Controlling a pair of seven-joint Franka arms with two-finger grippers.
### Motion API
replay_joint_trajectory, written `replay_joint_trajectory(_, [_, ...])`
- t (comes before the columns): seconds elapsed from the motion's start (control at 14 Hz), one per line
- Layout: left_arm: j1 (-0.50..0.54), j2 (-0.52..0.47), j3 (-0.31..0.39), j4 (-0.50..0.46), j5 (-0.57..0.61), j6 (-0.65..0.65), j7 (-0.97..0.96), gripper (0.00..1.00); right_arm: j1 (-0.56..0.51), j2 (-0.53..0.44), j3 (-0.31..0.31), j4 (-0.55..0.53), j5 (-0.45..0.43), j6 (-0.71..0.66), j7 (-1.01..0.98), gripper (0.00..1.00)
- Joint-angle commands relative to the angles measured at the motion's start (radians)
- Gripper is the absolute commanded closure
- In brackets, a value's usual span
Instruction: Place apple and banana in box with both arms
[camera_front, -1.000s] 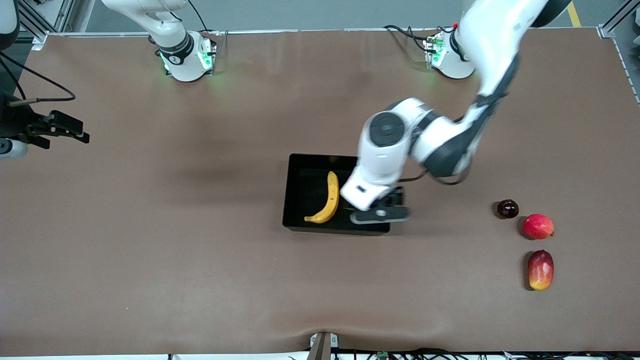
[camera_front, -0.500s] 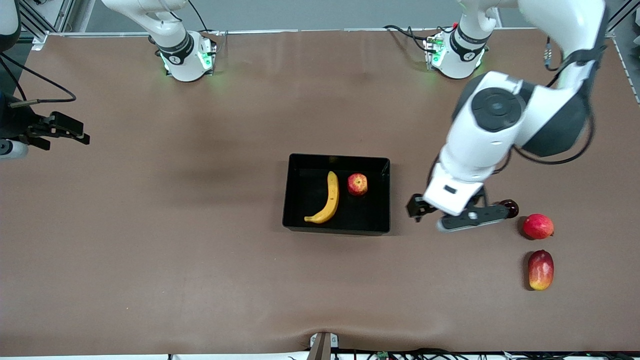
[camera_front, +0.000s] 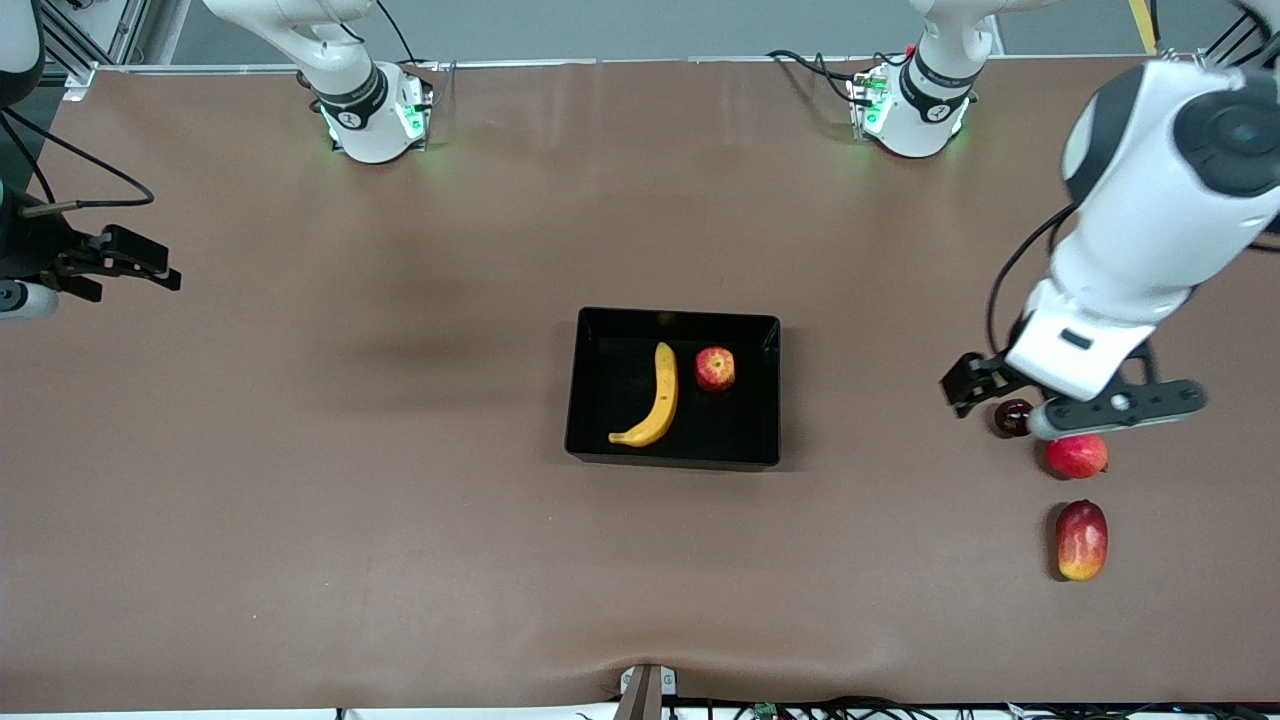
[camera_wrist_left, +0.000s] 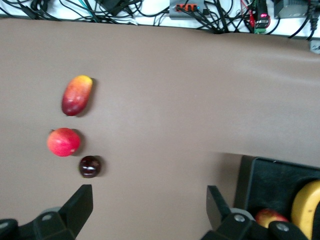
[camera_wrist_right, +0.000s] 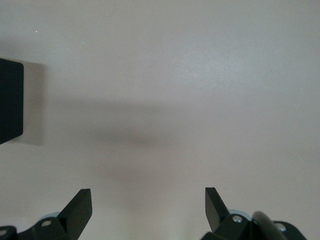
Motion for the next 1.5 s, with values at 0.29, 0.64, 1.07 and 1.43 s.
replay_joint_trajectory(0.29, [0.075,-0.085,-0.009,-0.042,-0.050,-0.083,0.115,0.00,0.007,-0.021,-0.004,-0.019,0.015,-0.010,-0.010,0.00])
replay_joint_trajectory(0.64, [0.074,-0.125,-0.010,-0.077,-0.054,-0.094,0.129,0.00,0.007,-0.021,-0.004,-0.023,0.015,-0.005,-0.010,0.00])
replay_joint_trajectory(1.07, [0.074,-0.177,-0.010,-0.103,-0.102,-0.128,0.131,0.00,0.013,-0.021,-0.004,-0.028,0.015,0.007,-0.010,0.00])
replay_joint_trajectory(1.43, [0.075,-0.197,-0.007,-0.114,-0.148,-0.154,0.134,0.00,0.013,-0.029,-0.004,-0.036,0.015,0.001,-0.010,0.00])
